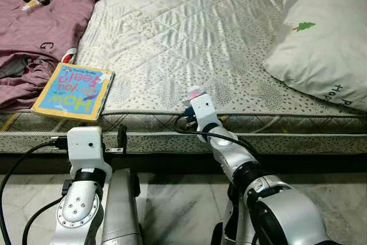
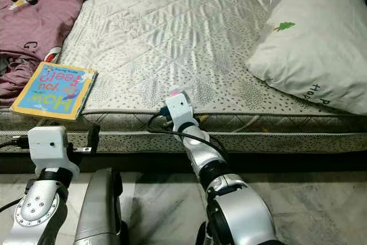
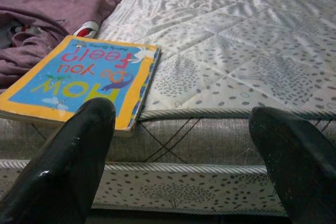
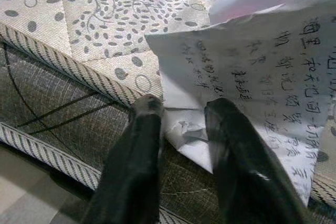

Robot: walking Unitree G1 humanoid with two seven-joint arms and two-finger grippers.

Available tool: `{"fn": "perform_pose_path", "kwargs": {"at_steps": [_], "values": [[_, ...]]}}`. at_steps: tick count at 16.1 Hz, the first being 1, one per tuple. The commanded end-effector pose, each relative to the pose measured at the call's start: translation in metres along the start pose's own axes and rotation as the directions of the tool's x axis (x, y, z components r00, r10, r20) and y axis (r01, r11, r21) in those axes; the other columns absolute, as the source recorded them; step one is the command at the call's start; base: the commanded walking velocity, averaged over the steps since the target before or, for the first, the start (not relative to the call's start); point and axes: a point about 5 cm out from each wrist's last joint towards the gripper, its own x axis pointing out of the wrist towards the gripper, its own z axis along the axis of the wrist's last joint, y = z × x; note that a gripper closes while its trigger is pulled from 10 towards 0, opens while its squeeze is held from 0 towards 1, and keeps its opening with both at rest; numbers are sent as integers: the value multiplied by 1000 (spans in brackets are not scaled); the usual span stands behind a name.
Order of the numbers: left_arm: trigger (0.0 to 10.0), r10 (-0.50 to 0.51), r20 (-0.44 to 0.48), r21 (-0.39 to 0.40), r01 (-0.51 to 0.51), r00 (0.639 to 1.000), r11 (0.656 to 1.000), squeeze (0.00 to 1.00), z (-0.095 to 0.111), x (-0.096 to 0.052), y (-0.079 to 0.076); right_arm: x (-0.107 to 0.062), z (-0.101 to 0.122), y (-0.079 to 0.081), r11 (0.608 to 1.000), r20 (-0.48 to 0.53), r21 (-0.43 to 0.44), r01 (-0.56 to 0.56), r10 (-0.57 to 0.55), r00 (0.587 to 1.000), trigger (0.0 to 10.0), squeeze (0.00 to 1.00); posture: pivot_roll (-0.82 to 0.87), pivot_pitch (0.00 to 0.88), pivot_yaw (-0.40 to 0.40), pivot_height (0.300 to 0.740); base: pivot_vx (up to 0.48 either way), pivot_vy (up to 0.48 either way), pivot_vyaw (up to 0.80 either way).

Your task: Clean up the room

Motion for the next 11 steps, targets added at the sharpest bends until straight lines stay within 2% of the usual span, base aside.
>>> {"fn": "perform_pose_path", "kwargs": {"at_steps": [1, 8, 11], "values": [[10000, 13, -12, 11, -13, 1000, 1000, 0, -1, 0, 2, 0, -4, 1, 1000, -25, 5, -2, 2, 1000, 0, 0, 308, 188, -28, 479, 0, 0, 0], [10000, 14, -1, 8, -14, 1000, 1000, 0, 0, 5, 1, 0, -3, -1, 1000, -17, 13, 3, -3, 1000, 0, 0, 302, 172, -32, 479, 0, 0, 0], [10000, 15, 12, 2, -15, 1000, 1000, 0, 2, 9, 0, 1, 5, -8, 999, 23, 37, 33, -34, 999, 0, 0, 296, 158, -36, 479, 0, 0, 0]]}}
